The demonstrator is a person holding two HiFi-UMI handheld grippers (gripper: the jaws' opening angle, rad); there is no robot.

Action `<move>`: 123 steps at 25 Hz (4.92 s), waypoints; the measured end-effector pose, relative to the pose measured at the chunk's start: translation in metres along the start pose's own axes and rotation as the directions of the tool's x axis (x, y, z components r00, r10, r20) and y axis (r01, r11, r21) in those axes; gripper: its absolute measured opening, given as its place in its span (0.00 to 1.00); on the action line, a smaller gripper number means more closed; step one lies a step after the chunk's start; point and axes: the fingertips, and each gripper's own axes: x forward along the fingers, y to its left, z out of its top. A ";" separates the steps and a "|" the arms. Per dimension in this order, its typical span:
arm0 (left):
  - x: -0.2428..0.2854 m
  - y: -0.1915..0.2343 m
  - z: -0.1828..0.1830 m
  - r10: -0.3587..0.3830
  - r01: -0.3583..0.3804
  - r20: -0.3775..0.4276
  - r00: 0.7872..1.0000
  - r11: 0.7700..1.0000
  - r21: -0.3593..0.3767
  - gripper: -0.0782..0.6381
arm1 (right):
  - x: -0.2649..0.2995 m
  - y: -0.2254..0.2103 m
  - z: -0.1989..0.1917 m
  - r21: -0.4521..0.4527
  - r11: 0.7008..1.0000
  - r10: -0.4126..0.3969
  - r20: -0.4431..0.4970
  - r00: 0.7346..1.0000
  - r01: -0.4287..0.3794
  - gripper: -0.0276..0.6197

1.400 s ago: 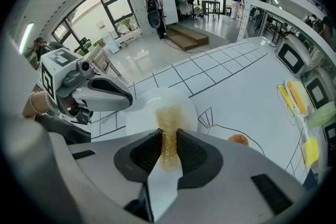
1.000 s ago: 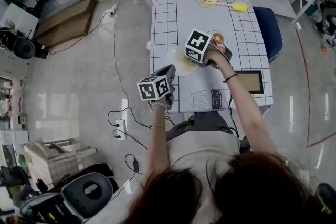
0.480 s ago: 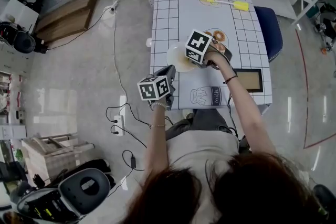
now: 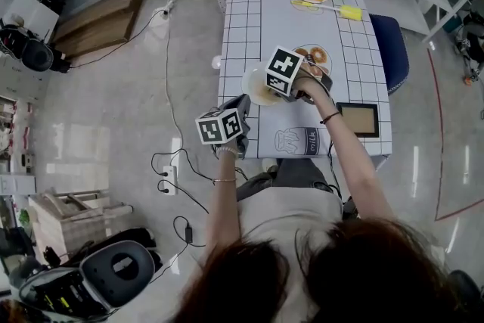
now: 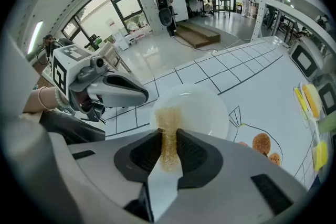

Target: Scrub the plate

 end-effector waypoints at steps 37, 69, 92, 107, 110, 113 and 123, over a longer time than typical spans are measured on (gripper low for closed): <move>-0.003 0.019 0.007 0.070 -0.070 0.027 0.997 0.997 -0.022 0.12 | 0.018 0.010 0.039 -0.131 0.991 -0.015 0.062 0.998 0.023 0.17; 0.014 0.029 0.025 0.054 -0.053 0.023 0.998 0.998 -0.014 0.12 | 0.018 -0.025 0.065 -0.096 0.991 -0.079 0.101 0.992 0.089 0.17; 0.028 0.017 0.023 0.008 -0.008 -0.015 1.000 1.000 0.027 0.12 | 0.008 -0.056 0.057 -0.026 0.989 -0.144 0.093 0.985 0.147 0.17; 0.035 0.006 0.021 -0.024 0.025 -0.032 0.999 0.999 0.046 0.12 | 0.001 -0.067 0.045 -0.002 0.983 -0.182 0.077 0.980 0.183 0.17; 0.036 0.004 0.020 -0.029 0.030 -0.037 0.999 0.998 0.048 0.12 | -0.002 -0.068 0.042 -0.001 0.982 -0.189 0.070 0.980 0.189 0.17; 0.038 0.002 0.018 -0.036 0.038 -0.043 0.998 0.998 0.049 0.12 | -0.003 -0.069 0.037 -0.003 0.981 -0.193 0.061 0.979 0.193 0.17; 0.037 -0.001 0.014 -0.043 0.045 -0.050 0.998 0.998 0.042 0.12 | -0.009 -0.069 0.023 0.002 0.980 -0.200 0.036 0.979 0.200 0.17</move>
